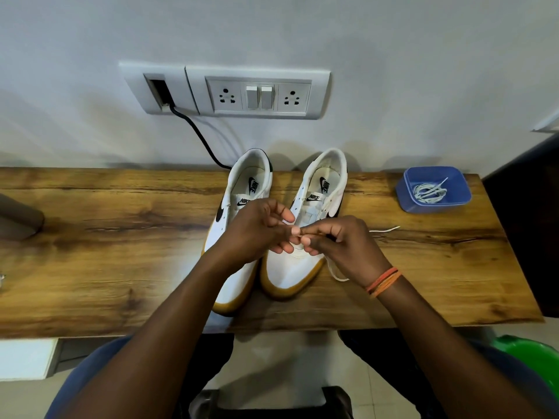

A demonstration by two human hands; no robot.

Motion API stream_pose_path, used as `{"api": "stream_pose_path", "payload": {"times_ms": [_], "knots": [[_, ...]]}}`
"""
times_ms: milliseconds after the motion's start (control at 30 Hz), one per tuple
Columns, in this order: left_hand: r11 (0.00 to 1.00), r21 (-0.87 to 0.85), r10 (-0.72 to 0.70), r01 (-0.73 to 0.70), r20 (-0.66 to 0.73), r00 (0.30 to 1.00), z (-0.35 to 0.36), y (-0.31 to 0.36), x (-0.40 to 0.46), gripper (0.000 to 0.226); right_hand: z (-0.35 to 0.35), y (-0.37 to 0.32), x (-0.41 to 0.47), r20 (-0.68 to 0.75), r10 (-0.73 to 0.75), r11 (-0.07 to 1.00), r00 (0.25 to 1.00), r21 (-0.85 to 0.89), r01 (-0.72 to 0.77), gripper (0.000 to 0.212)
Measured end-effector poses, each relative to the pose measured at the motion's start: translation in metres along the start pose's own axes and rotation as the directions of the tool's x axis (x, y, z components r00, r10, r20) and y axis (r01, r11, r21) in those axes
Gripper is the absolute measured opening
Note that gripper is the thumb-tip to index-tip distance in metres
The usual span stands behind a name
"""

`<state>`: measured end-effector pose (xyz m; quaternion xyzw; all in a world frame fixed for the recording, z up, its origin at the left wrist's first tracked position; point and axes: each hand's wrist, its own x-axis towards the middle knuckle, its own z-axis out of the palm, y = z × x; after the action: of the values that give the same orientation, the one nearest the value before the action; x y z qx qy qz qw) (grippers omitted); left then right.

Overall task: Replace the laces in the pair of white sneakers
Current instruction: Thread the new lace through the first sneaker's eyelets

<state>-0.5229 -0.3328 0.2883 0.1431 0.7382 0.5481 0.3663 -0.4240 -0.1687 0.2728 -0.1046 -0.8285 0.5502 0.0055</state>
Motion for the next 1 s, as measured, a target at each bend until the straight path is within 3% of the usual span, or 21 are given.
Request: {"api": "stream_pose_path", "payload": {"times_ms": [67,167,267,400,533,733,900,1000], "knots": [[1.0,0.005,-0.011,0.011,-0.015,1.0,0.0,-0.002,0.002,0.01,-0.003,0.002,0.001,-0.044,0.047,0.998,0.998,-0.048,-0.049,0.009],[0.974,0.225,0.029,0.009,-0.163,0.986,0.001,-0.014,0.007,0.016,-0.006,0.01,0.004,-0.141,0.16,0.979,0.977,-0.108,-0.175,0.012],[0.924,0.381,0.057,0.042,-0.245,0.968,0.006,-0.02,0.008,0.018,-0.003,0.017,0.007,-0.172,0.17,0.958,0.97,-0.203,-0.204,0.013],[0.869,0.475,-0.043,0.14,-0.211,0.977,0.018,-0.023,0.006,0.039,-0.001,0.019,0.007,-0.169,0.189,0.969,0.967,-0.125,-0.212,0.009],[0.814,0.566,-0.025,0.127,-0.184,0.983,0.028,-0.034,0.005,0.056,0.003,0.021,0.003,-0.174,0.163,0.967,0.971,-0.169,-0.192,0.005],[0.871,0.48,-0.035,0.106,-0.154,0.987,0.044,-0.043,0.001,0.054,0.012,0.026,0.002,-0.183,0.132,0.958,0.974,-0.228,-0.173,0.01],[0.878,0.47,-0.02,0.091,-0.154,0.988,0.046,-0.047,0.002,0.058,0.01,0.029,0.0,-0.005,-0.009,0.827,1.0,-0.563,0.005,0.012],[0.896,0.434,-0.031,0.094,-0.149,0.988,0.043,-0.046,0.002,0.056,0.011,0.026,0.0,0.042,-0.046,0.755,0.998,-0.652,0.063,0.013]]}}
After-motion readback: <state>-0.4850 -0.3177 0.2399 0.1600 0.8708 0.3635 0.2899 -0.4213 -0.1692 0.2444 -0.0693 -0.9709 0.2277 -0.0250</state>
